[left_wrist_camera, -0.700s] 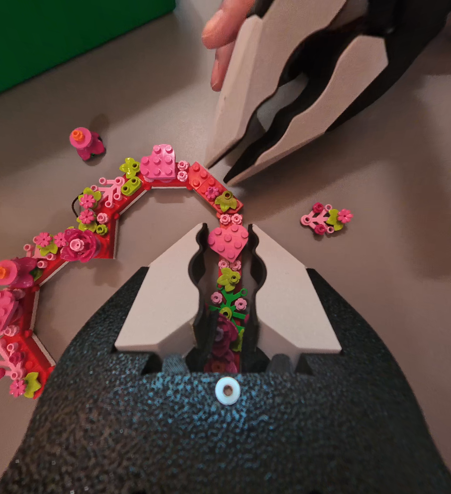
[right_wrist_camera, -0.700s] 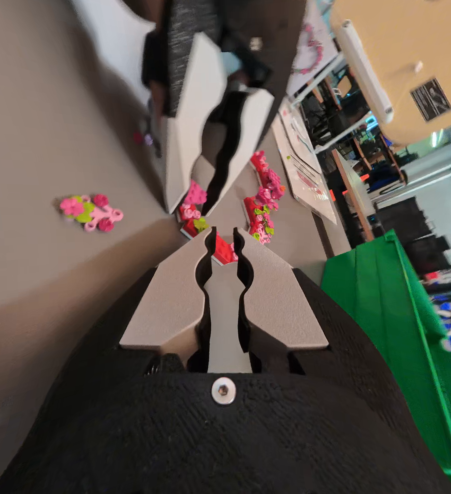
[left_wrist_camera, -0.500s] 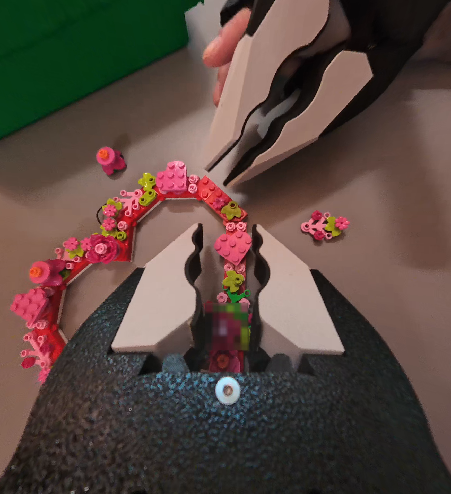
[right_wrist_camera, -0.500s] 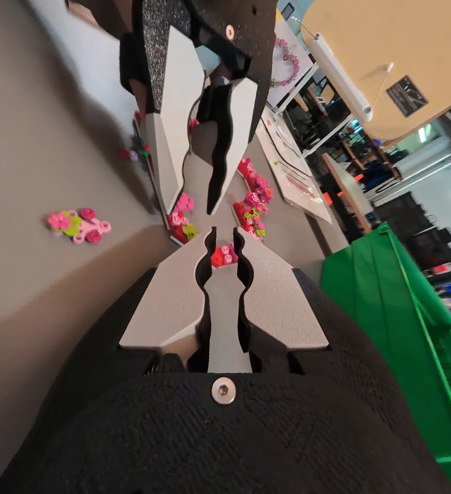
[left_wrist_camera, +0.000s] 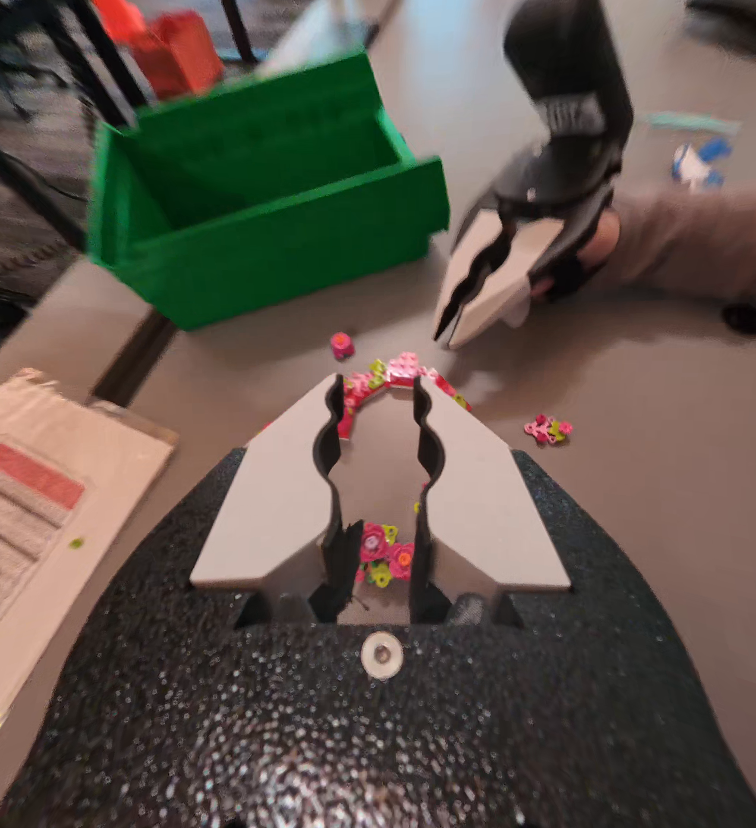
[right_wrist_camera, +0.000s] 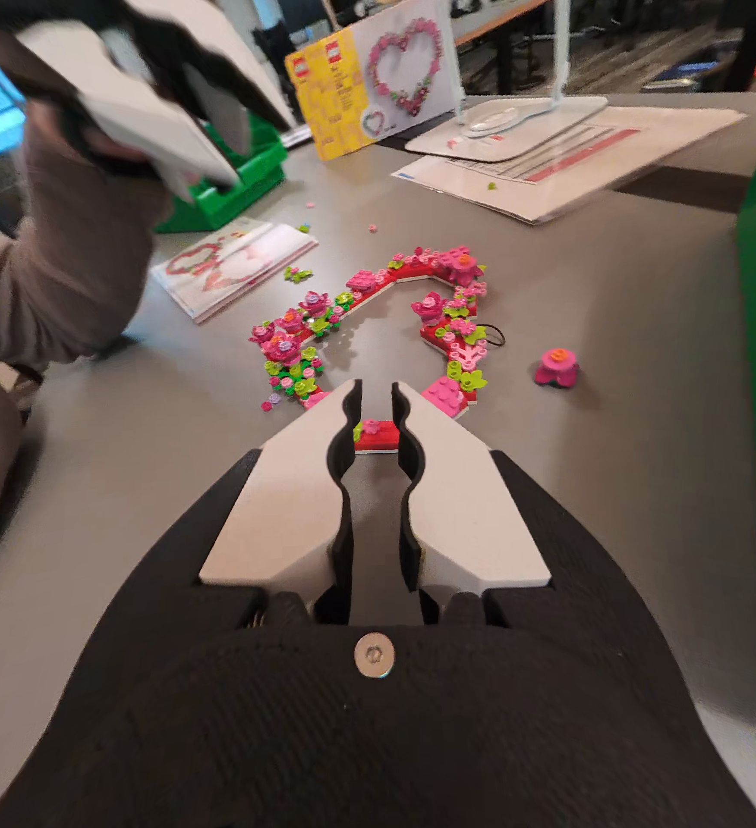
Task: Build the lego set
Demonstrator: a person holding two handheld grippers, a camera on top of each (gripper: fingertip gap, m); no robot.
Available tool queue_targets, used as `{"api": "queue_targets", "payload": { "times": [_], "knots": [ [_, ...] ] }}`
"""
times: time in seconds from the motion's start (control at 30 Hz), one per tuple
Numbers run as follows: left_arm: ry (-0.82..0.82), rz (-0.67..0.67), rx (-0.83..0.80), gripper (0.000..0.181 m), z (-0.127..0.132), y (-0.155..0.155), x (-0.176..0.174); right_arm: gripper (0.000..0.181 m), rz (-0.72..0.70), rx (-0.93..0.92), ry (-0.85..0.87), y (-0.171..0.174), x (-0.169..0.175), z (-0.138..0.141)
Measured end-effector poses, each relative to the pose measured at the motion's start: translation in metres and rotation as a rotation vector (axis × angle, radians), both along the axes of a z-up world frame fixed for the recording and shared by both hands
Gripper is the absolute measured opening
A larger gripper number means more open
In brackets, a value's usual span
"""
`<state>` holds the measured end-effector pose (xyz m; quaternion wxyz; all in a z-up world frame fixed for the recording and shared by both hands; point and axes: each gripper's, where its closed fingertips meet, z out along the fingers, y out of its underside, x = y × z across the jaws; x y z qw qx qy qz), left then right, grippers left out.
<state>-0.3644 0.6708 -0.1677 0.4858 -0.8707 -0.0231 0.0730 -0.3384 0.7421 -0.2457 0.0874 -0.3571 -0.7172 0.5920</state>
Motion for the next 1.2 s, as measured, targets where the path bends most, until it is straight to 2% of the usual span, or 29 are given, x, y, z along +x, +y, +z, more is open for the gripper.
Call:
{"api": "queue_targets", "payload": {
  "times": [0.07, 0.17, 0.27, 0.33, 0.47, 0.67, 0.9, 1.07, 1.2],
  "knots": [
    [-0.005, 0.042, 0.086, 0.028, 0.032, -0.021, -0.007, 0.007, -0.056, 0.019, -0.04, 0.001, -0.003, -0.006],
    [0.004, 0.078, 0.207, 0.025, 0.072, -0.05, -0.013, 0.007, -0.062, 0.021, -0.143, -0.012, 0.005, -0.018],
    [0.017, 0.087, 0.299, 0.023, 0.097, -0.069, -0.014, 0.011, -0.116, 0.043, -0.178, -0.016, 0.004, -0.025],
    [0.018, 0.089, 0.329, 0.023, 0.105, -0.076, -0.014, 0.011, -0.146, 0.046, -0.199, -0.015, 0.002, -0.028],
    [0.017, 0.102, 0.331, 0.023, 0.106, -0.081, -0.018, 0.011, -0.137, 0.055, -0.274, -0.016, 0.003, -0.038],
    [-0.012, 0.097, 0.332, 0.022, 0.102, -0.082, -0.022, 0.007, -0.139, 0.078, -0.278, -0.017, 0.003, -0.041],
    [-0.034, 0.091, 0.32, 0.021, 0.097, -0.079, -0.024, 0.0, -0.151, 0.225, -0.157, -0.021, 0.005, -0.04],
    [-0.036, 0.083, 0.299, 0.019, 0.091, -0.073, -0.023, 0.0, -0.159, 0.258, -0.1, -0.021, 0.004, -0.036],
    [-0.026, 0.069, 0.288, 0.017, 0.089, -0.07, -0.02, 0.0, -0.204, 0.331, -0.035, -0.004, 0.008, -0.034]
  ]
}}
